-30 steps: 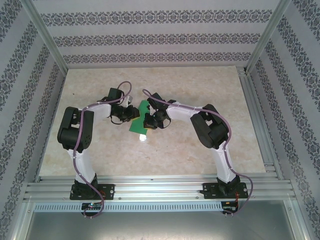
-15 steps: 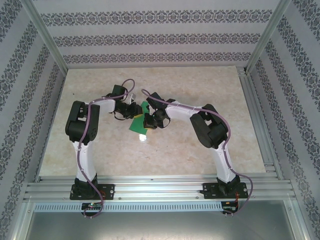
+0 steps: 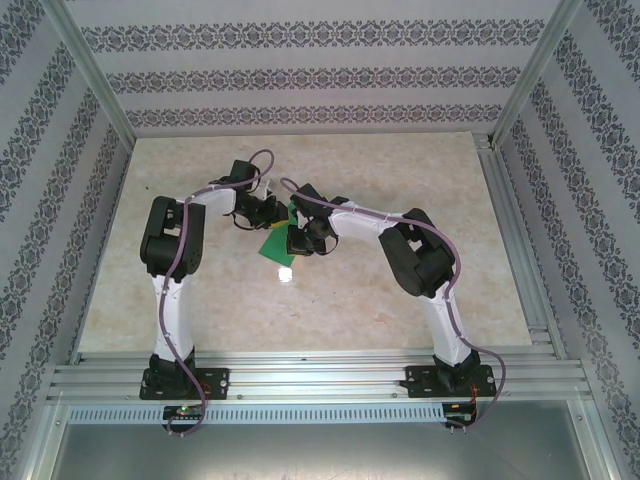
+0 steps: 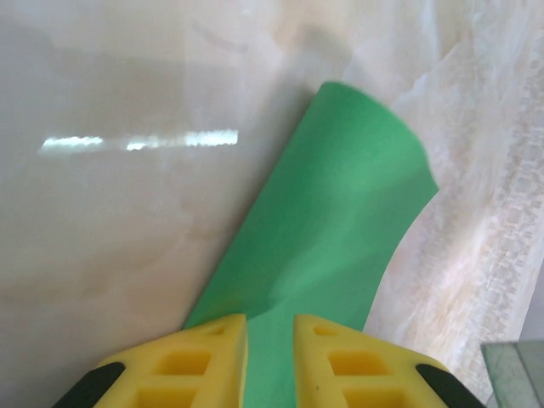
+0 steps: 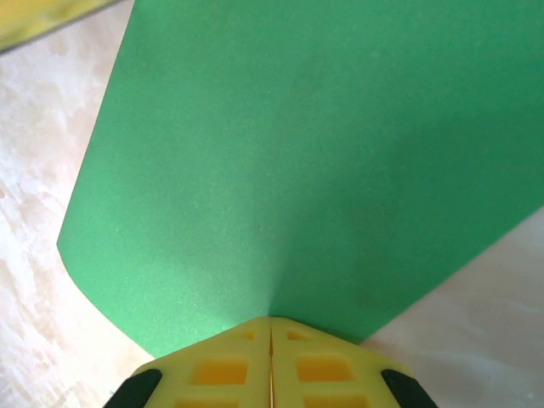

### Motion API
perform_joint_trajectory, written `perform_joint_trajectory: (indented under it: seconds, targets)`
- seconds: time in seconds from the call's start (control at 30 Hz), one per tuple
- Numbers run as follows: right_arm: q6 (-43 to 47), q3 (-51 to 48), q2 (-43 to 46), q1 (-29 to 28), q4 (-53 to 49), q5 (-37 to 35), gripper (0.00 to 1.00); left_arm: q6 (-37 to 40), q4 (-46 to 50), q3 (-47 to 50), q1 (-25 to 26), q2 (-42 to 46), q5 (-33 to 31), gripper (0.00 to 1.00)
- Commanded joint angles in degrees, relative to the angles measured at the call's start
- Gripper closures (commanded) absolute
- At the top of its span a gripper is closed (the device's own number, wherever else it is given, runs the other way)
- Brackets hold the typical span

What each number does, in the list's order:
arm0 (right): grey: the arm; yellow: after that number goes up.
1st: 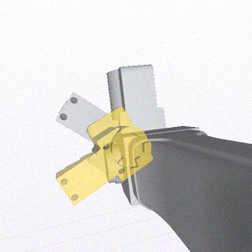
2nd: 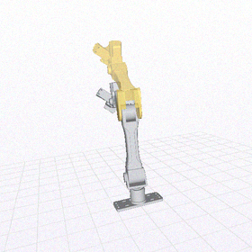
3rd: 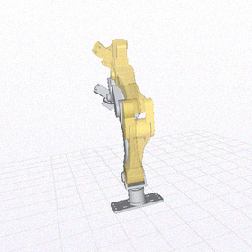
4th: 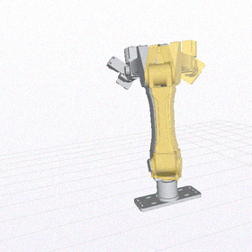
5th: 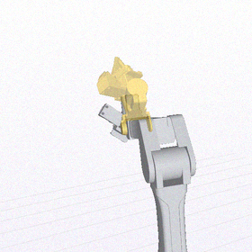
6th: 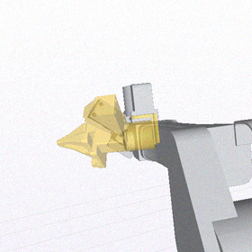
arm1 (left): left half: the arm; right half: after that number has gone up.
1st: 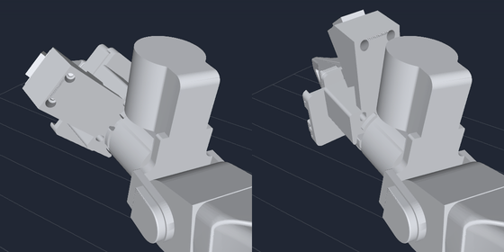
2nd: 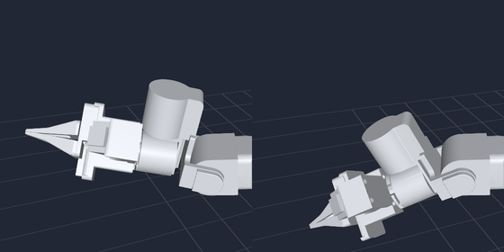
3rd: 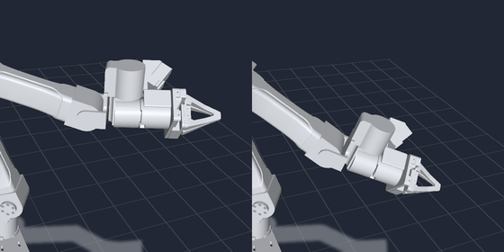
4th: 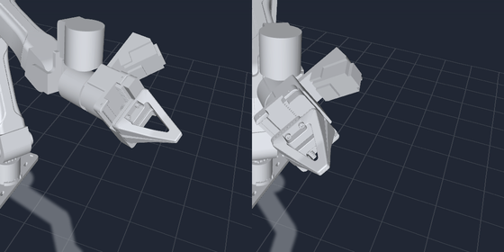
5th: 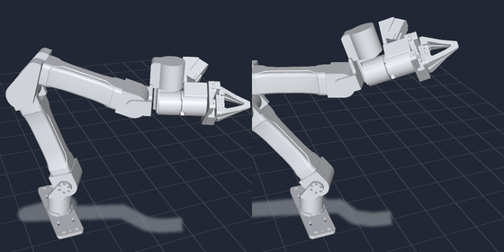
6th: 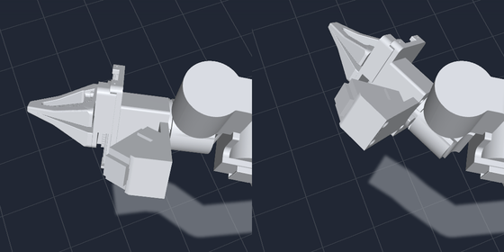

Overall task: Fold a paper plane with a square sheet of paper (fold left side to right side)
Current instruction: First fold the square sheet of paper in half at the center of the table.

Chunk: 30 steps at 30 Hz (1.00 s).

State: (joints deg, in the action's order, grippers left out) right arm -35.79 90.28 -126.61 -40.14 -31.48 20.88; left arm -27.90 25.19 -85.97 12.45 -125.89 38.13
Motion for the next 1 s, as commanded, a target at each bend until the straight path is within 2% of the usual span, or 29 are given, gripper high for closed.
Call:
perform_joint_trajectory:
  seconds: [0.0, 0.47, 0.7, 0.83, 0.97]
  targets:
    - [1.8, -2.2, -4.6, -0.8, -9.8, -5.2, 0.93, 1.4, -3.1, -4.1, -1.1, -3.4, -6.2, 0.77]
    - [1.9, -1.9, -4.8, -0.8, -10.0, -5.2, 0.93, -1.3, -3.6, -16.1, -1.4, -11.7, -4.3, 0.75]
    - [1.9, -1.6, -5.0, -0.8, -10.0, -5.1, 0.93, -3.5, -3.8, -21.7, -3.1, -14.0, -2.0, 0.75]
    - [1.9, -1.4, -4.9, -0.9, -10.1, -5.1, 0.93, -1.7, -1.9, -22.7, -4.8, -11.1, -2.3, 0.75]
    - [1.8, -1.5, -4.7, -0.9, -9.9, -5.2, 0.92, 1.9, -0.6, -17.4, -7.3, -3.4, -4.5, 0.75]
